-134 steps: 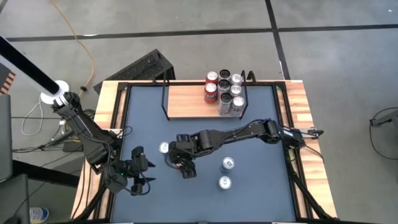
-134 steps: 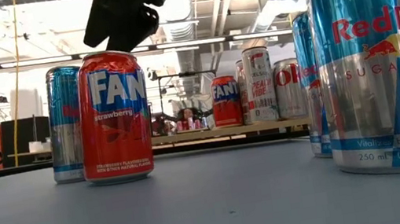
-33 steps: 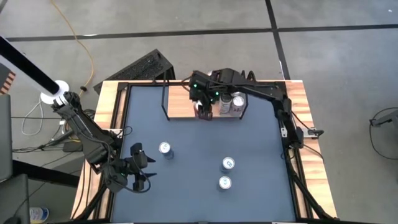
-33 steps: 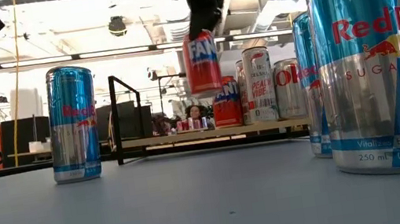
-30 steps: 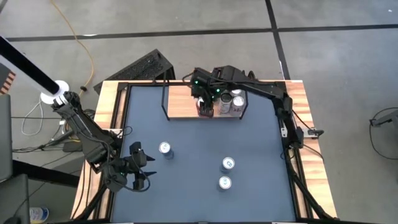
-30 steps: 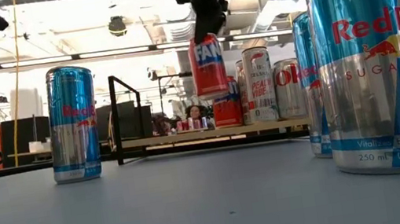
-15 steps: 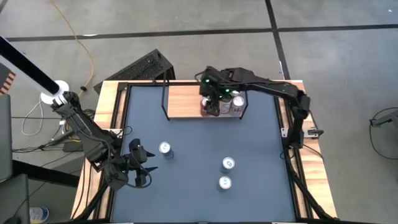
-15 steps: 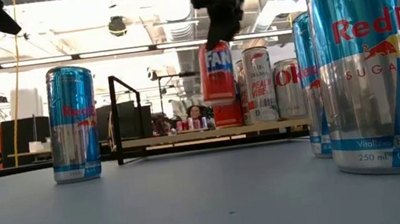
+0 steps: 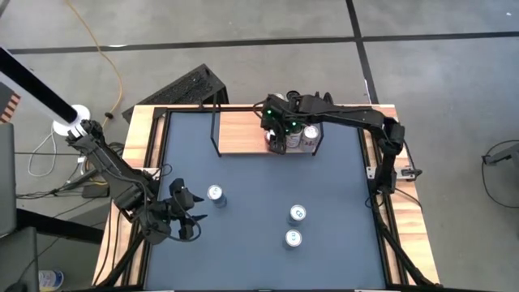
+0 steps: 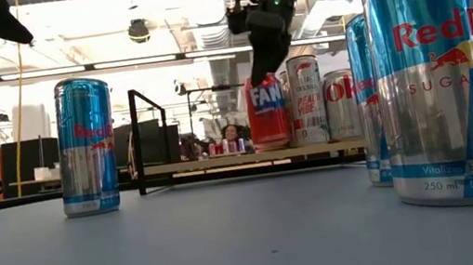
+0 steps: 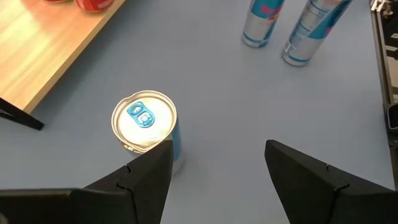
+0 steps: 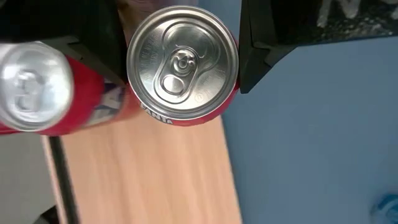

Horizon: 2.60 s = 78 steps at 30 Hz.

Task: Place canned beverage on shelf
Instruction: Put the red soda can on the shelf aligned with the other red soda cans, then put the left blue soda can on the shelf

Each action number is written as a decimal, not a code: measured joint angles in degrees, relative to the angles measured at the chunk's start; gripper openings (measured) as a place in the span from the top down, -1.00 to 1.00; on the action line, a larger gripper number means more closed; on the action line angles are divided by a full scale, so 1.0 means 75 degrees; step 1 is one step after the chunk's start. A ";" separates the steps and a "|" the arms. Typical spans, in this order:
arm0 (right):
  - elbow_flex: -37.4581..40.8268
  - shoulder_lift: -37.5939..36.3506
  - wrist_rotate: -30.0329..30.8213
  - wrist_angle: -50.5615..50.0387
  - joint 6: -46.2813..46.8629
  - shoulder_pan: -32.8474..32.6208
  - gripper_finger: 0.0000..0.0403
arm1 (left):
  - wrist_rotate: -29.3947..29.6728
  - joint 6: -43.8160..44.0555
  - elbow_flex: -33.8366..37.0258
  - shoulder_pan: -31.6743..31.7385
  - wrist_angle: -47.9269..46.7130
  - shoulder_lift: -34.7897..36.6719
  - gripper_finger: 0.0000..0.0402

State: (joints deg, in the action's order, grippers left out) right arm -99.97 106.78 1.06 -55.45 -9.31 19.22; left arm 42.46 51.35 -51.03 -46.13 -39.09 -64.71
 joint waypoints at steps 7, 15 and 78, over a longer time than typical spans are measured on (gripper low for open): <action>-0.0020 0.0000 0.0069 -0.0041 0.0018 0.0048 -0.04 | 0.0009 0.0017 0.0000 0.0000 0.0000 0.0000 -0.22; -0.0020 0.0000 0.0098 -0.0104 0.0179 0.0241 -0.07 | 0.0060 0.0017 0.0000 0.0000 0.0000 0.0000 -0.22; -0.0983 0.0003 0.0114 -0.1163 0.0379 0.0278 -0.60 | 0.0233 0.0076 0.0000 0.0000 0.0005 0.0000 -0.22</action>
State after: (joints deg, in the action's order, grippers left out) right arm -107.34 106.80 1.91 -64.17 -6.47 21.31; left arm 44.21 51.92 -51.03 -46.13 -39.06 -64.71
